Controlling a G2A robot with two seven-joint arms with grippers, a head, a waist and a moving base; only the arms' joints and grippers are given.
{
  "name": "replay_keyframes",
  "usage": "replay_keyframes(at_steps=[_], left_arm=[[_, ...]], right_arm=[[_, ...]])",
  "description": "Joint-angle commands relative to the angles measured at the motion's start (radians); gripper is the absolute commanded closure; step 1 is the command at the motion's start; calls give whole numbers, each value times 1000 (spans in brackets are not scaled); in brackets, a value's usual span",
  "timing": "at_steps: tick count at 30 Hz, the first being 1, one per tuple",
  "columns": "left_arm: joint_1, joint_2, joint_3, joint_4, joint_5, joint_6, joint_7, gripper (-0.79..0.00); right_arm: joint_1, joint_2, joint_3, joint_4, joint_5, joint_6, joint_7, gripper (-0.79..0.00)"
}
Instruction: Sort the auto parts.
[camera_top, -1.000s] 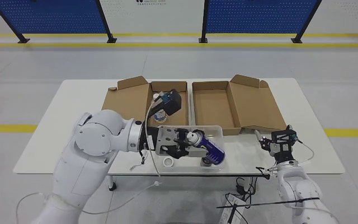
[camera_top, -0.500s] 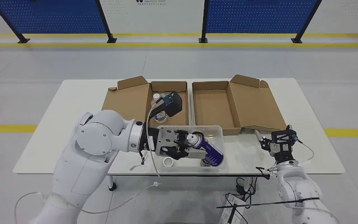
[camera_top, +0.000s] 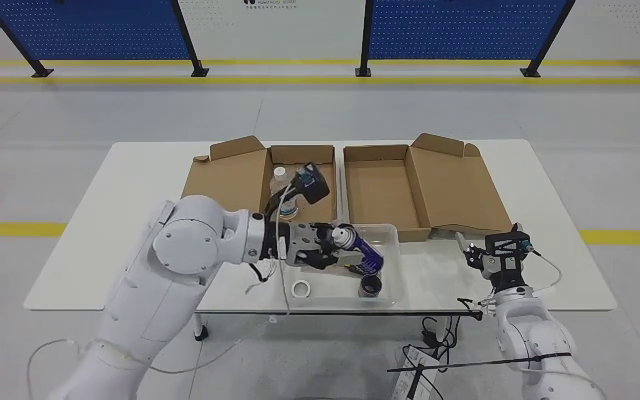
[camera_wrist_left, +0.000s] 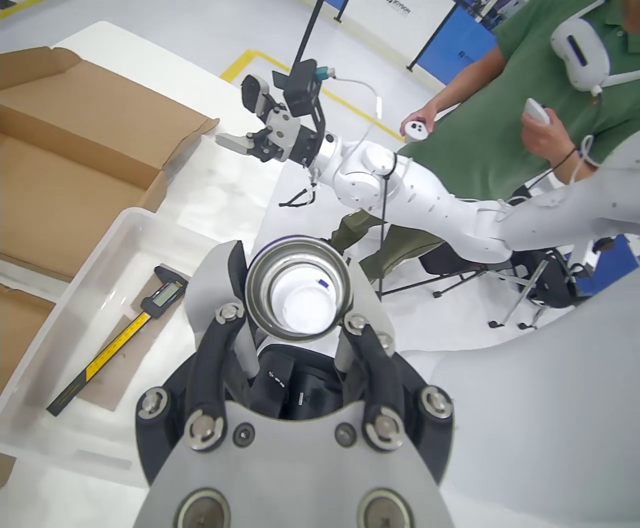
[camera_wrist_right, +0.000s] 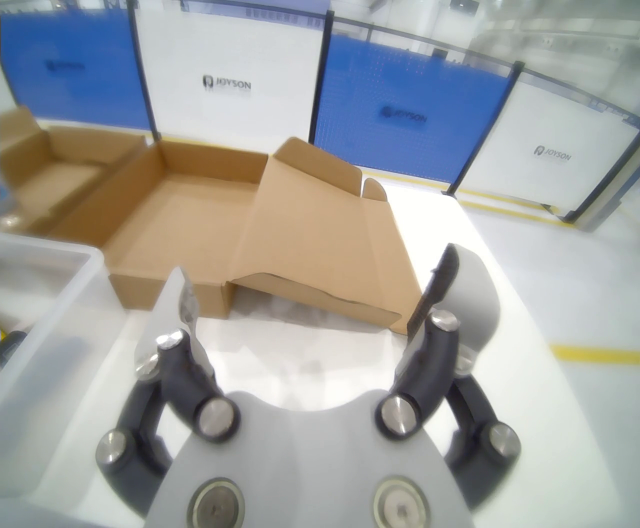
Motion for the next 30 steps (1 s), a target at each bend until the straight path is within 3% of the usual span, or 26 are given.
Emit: replay_keyframes(at_steps=[1, 6, 10, 14, 22, 30], left_arm=[[-4, 0, 9, 13, 38, 16, 24, 0], [-21, 0, 36, 46, 148, 53, 71, 0], [-23, -2, 50, 82, 234, 184, 116, 0], [-29, -1, 57, 100, 306, 228, 142, 0], [-67, -1, 89, 181, 501, 262, 187, 0], [-128, 0, 135, 248, 701, 240, 124, 0]], right_arm=[[0, 0, 0, 0, 0, 0, 0, -785], [0, 0, 0, 0, 0, 0, 0, -785], [0, 0, 0, 0, 0, 0, 0, -785], [0, 0, 0, 0, 0, 0, 0, -785], [0, 0, 0, 0, 0, 0, 0, -785], [0, 0, 0, 0, 0, 0, 0, -785]])
